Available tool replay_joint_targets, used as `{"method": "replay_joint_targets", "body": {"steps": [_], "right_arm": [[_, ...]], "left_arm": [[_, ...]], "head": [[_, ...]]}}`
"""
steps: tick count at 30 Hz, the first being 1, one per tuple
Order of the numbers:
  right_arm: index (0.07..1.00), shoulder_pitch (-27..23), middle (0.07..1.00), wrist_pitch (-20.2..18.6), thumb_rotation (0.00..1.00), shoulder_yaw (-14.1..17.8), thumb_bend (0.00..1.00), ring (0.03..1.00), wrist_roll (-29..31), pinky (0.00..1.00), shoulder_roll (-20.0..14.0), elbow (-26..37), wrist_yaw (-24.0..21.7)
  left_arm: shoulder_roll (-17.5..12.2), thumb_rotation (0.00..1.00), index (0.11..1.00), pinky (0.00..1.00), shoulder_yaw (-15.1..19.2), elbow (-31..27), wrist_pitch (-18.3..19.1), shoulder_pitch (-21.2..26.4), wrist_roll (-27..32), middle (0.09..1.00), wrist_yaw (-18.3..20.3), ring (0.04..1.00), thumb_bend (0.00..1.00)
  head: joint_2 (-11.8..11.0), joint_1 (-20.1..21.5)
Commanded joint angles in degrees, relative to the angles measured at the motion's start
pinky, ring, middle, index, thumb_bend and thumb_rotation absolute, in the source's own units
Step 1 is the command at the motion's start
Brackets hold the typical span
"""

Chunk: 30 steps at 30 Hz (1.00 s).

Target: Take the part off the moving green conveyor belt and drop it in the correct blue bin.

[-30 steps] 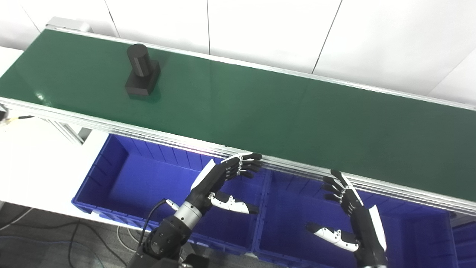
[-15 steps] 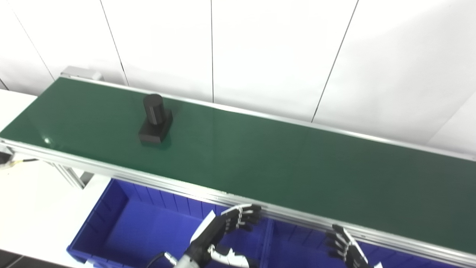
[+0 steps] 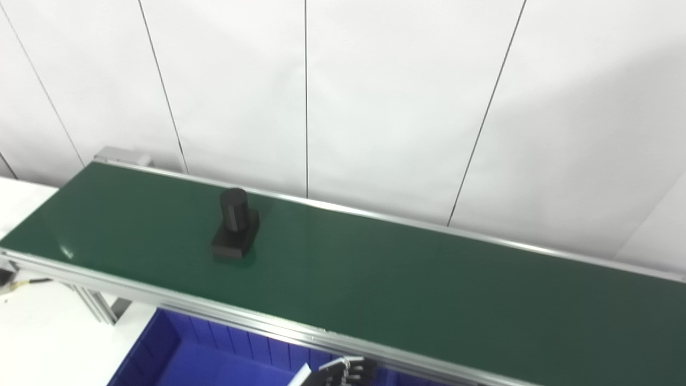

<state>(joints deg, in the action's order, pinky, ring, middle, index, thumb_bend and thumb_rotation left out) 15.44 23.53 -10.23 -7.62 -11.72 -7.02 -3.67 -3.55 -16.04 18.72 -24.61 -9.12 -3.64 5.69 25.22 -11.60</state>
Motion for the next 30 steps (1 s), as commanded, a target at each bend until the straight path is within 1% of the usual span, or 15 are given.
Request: {"method": "replay_joint_targets", "body": {"steps": [1,2,5,9,11,15,18,20,25,30], "right_arm": [[0.892,-0.39,0.814,3.38,0.25,-0.11,0.82,0.773,1.35,0.69,-0.22,1.06,0.32],[0.892,-0.35,0.814,3.38,0.25,0.0,0.82,0.773,1.77,0.69,-0.15,1.35,0.35],[0.888,-0.32,0.811,3.37,0.25,0.2,0.83,0.767,2.11,0.7,-0.28,2.51,0.78],[0.879,-0.25,0.809,3.37,0.25,0.9,0.84,0.766,4.13,0.68,-0.34,6.08,0.21],[0.869,-0.43,0.794,3.38,0.26,1.26,0.86,0.754,3.93,0.66,-0.34,8.03,0.62],[0.865,-1.78,0.783,3.35,0.28,2.0,0.86,0.741,4.73,0.65,-0.44,11.63,0.0],[0.872,-3.74,0.778,3.15,0.29,2.87,0.86,0.73,4.54,0.65,-0.17,14.07,-0.21],[0.881,-5.14,0.775,2.7,0.33,3.38,0.87,0.73,4.15,0.66,0.08,14.82,-0.33],[0.886,-10.09,0.78,-0.57,0.33,3.66,0.86,0.743,4.17,0.68,0.5,16.45,-1.42],[0.89,-14.92,0.791,-2.59,0.34,3.52,0.83,0.751,2.07,0.67,1.06,16.35,-1.89]], "left_arm": [[-0.41,0.18,0.77,0.65,-0.37,-0.93,-2.32,0.83,-0.14,0.758,-1.17,0.713,0.88],[-0.41,0.18,0.769,0.65,-0.42,-0.82,-2.32,0.92,0.04,0.758,-1.1,0.712,0.88],[-0.56,0.16,0.769,0.64,-0.92,-0.55,-2.32,1.23,-0.03,0.756,-1.57,0.709,0.87],[-0.61,0.16,0.764,0.64,-1.49,-0.09,-2.32,1.72,0.19,0.754,-1.9,0.708,0.87],[-0.52,0.16,0.761,0.64,-1.68,0.04,-2.32,1.91,0.27,0.753,-2.05,0.706,0.87],[-0.22,0.16,0.754,0.64,-1.76,0.27,-2.32,2.18,0.44,0.747,-2.24,0.707,0.88],[-0.36,0.17,0.747,0.64,-1.9,-0.2,-2.32,1.99,0.21,0.743,-2.68,0.704,0.88],[-0.55,0.19,0.748,0.64,-2.0,-0.42,-2.32,1.89,0.17,0.742,-2.91,0.704,0.89],[-0.67,0.2,0.748,0.63,-1.5,-1.72,-2.32,0.88,0.96,0.739,-3.04,0.697,0.9],[-0.46,0.2,0.757,0.65,-0.71,-2.84,-2.32,-0.16,2.52,0.749,-1.43,0.712,0.91]], "head": [[0.05,0.05],[0.0,0.72],[0.02,0.94],[0.18,1.29],[0.25,1.44],[0.51,1.53],[0.78,1.51],[0.91,1.54],[1.26,1.56],[1.63,1.73]]}}
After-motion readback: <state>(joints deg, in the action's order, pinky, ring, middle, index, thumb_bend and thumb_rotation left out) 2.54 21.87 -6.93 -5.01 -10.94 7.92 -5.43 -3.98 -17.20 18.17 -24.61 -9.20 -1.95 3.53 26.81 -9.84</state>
